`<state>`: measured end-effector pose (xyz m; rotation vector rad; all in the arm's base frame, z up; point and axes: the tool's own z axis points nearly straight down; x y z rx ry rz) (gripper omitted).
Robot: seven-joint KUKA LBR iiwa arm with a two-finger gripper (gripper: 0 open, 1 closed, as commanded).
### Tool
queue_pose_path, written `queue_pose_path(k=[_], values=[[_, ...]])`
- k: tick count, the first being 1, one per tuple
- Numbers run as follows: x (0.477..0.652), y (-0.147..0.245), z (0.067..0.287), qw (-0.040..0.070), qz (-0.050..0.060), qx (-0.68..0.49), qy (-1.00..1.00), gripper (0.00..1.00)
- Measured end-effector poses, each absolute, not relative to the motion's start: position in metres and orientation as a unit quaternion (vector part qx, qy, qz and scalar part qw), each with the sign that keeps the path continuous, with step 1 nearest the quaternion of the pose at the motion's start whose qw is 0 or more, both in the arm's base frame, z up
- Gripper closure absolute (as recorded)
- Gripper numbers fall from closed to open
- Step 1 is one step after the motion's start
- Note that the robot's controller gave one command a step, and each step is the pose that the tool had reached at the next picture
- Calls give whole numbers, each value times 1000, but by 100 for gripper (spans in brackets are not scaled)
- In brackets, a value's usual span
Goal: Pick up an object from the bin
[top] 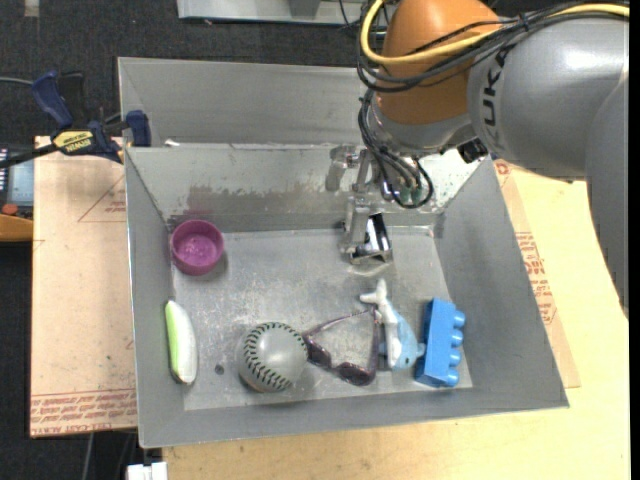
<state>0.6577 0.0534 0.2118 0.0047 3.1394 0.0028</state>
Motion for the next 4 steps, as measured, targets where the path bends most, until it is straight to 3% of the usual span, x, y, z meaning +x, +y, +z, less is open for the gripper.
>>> queue_pose_path(k=[1, 2, 3, 4], values=[[658, 53, 212, 1, 1, 2, 1000, 0], [617, 53, 134, -3, 3, -74, 997, 0], [647, 6, 168, 5, 0, -76, 997, 0], [607, 14, 145, 2, 1, -134, 991, 0]])
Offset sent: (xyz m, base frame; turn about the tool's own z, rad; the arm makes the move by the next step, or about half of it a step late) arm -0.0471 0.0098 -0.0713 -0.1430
